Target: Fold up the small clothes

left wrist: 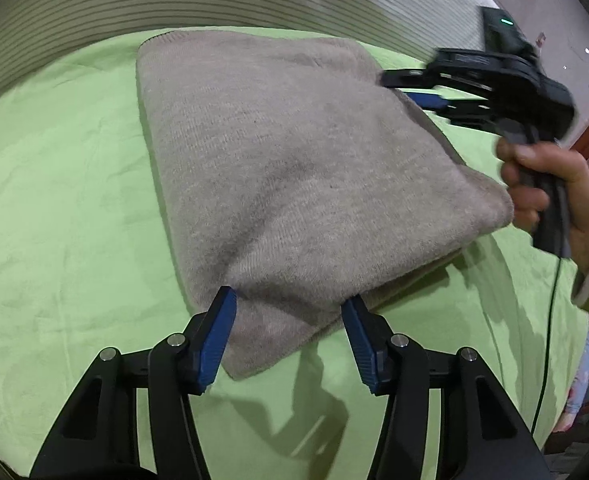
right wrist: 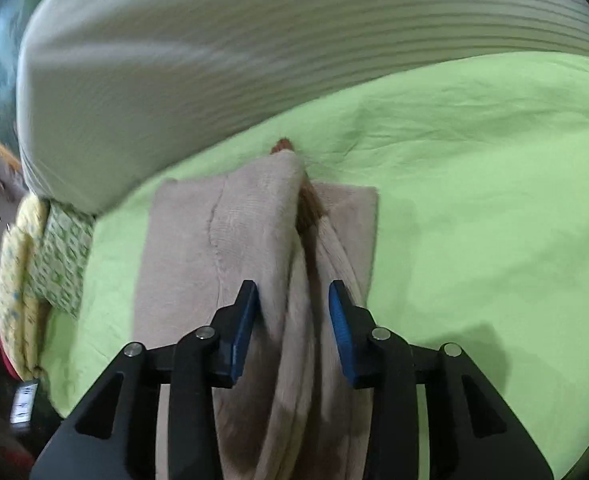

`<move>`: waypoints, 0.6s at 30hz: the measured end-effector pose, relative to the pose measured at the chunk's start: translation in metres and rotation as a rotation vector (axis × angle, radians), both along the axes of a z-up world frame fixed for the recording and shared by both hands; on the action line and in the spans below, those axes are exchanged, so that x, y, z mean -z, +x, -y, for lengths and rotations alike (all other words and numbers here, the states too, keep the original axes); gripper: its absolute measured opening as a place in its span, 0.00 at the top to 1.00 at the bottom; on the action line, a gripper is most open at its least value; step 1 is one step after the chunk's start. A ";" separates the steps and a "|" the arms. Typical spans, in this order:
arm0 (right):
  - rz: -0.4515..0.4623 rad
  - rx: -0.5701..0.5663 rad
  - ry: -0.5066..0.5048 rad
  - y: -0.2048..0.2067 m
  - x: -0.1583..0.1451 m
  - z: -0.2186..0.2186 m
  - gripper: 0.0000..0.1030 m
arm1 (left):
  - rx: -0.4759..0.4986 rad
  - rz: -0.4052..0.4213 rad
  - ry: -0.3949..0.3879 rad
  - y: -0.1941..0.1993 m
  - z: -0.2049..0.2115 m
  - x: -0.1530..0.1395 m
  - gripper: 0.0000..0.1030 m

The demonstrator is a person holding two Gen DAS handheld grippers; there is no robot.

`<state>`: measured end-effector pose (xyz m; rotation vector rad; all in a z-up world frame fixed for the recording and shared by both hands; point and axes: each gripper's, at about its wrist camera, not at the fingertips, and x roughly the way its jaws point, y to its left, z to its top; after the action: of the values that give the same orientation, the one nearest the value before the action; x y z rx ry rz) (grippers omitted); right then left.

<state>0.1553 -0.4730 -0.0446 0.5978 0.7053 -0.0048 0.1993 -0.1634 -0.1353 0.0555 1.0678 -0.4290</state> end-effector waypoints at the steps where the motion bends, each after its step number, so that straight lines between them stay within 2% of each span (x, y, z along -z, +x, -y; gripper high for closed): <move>1: 0.009 0.000 -0.004 -0.009 -0.004 -0.002 0.60 | -0.001 -0.004 -0.005 0.000 -0.004 -0.001 0.46; 5: 0.032 -0.025 0.013 -0.054 -0.013 -0.023 0.60 | -0.008 -0.006 -0.003 -0.015 -0.023 -0.009 0.45; 10: -0.013 -0.027 0.017 -0.089 -0.005 -0.053 0.60 | -0.021 -0.047 -0.003 -0.031 -0.037 0.001 0.45; 15: -0.047 -0.038 0.004 -0.085 0.004 -0.062 0.59 | -0.032 -0.063 -0.009 -0.037 -0.031 0.007 0.44; 17: -0.039 -0.037 0.007 -0.083 0.004 -0.059 0.59 | -0.050 -0.064 0.024 -0.033 -0.027 0.012 0.44; 18: -0.031 -0.033 0.009 -0.081 0.003 -0.057 0.61 | -0.069 -0.069 0.049 -0.029 -0.026 0.016 0.47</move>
<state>0.0745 -0.4165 -0.0477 0.5957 0.7452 0.0197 0.1705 -0.1370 -0.1512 0.0478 1.1445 -0.3447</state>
